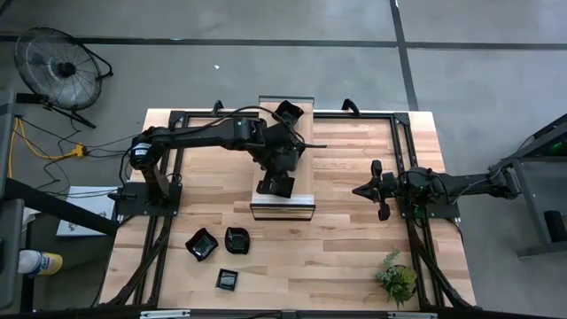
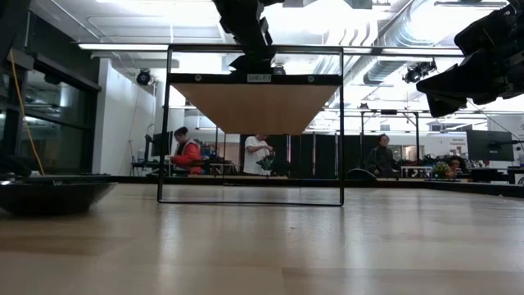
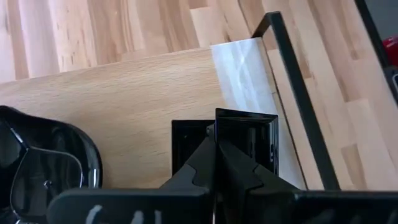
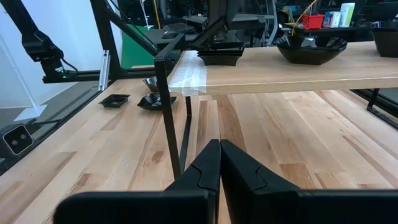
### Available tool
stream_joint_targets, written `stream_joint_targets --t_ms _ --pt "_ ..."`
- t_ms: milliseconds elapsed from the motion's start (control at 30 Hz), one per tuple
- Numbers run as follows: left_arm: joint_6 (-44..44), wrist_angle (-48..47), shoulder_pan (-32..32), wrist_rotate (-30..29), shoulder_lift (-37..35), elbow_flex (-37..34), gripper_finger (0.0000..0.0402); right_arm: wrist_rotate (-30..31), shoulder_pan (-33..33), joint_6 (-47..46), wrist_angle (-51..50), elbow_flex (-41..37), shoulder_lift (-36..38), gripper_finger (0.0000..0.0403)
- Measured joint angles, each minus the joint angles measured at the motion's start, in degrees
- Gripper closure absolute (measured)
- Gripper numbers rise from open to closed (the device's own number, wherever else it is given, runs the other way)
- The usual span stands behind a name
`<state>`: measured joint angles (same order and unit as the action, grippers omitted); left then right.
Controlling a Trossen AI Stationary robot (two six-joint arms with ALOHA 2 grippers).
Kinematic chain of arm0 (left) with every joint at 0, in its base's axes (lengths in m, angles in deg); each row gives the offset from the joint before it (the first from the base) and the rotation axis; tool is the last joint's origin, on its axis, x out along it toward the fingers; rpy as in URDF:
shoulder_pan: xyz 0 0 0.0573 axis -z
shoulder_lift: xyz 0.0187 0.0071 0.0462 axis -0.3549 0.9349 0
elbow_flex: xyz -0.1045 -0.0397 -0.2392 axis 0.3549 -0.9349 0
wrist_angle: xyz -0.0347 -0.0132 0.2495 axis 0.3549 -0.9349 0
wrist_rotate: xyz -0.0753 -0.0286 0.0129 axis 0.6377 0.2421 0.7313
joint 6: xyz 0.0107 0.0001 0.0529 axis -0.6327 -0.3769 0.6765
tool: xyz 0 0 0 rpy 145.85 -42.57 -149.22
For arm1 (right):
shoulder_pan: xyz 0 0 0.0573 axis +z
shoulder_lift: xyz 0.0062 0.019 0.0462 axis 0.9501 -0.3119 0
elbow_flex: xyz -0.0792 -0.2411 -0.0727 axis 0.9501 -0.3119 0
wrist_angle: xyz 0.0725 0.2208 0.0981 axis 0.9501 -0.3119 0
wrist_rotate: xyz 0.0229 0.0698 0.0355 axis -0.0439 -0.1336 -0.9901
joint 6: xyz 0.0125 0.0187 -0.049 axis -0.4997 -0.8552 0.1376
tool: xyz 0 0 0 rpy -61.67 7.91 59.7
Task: Pick & Place Mini shaped plates
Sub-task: Stack the square-shaped plate on top of the stacked square-shaped plates on the shelf
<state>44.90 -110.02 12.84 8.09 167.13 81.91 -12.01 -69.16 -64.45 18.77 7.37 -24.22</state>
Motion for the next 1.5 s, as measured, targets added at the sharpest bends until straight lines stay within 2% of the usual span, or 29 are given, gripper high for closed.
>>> stream_joint_targets --t_ms 467,833,1133,1333,1500 --pt "0.80 0.10 0.00 -1.65 0.00 0.00 0.0392 -0.01 0.01 0.00 0.00 0.00 -0.01 0.0398" --pt "0.86 0.10 0.00 -4.44 0.02 0.00 0.0330 -0.01 -0.01 0.00 0.00 0.00 -0.01 0.0398" --pt "-1.94 -0.98 0.56 -11.22 -2.04 -0.04 0.0318 -0.01 0.00 0.00 -0.01 0.00 0.01 0.0398" --pt "-8.74 -11.12 3.36 -20.56 -6.77 -0.04 0.0318 -0.01 0.01 0.00 0.00 0.00 0.01 0.0398" --pt "-15.65 -17.03 7.50 -24.48 -11.21 -1.07 0.0318 0.01 0.00 0.02 -0.02 0.00 0.01 0.0398"
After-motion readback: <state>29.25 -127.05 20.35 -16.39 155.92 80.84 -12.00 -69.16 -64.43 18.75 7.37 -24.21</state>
